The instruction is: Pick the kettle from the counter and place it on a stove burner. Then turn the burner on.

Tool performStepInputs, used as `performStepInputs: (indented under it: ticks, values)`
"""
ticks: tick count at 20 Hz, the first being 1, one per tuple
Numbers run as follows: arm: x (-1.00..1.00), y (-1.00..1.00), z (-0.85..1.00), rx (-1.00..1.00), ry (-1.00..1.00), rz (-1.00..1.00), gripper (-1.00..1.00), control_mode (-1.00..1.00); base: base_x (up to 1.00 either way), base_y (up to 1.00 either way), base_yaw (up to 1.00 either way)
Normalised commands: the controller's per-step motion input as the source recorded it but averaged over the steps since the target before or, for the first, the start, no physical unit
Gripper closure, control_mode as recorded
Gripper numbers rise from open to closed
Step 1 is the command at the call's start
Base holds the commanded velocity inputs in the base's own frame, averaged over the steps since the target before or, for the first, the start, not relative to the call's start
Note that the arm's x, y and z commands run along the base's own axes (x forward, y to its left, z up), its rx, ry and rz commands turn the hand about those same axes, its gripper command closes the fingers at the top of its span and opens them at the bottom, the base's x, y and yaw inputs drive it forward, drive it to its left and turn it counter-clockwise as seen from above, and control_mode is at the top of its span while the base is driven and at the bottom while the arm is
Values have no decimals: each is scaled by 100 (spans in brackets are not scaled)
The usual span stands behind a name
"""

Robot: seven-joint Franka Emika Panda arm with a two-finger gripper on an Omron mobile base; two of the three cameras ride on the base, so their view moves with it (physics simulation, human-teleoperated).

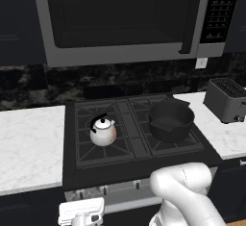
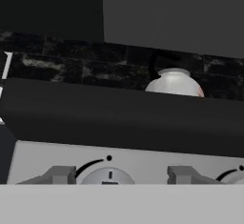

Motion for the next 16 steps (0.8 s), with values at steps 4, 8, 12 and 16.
performStepInputs:
  ticks: [4, 8, 12, 16]
  values:
    - [14, 0, -16, 0, 0, 1, 100, -100, 0, 0, 0]
    - [16, 0, -13, 0, 0, 0, 100, -100, 0, 0, 0]
    - [10, 0, -13, 0, 1, 0, 100, -100, 0, 0, 0]
    - [0, 0, -1, 0, 0, 0, 100, -100, 0, 0, 0]
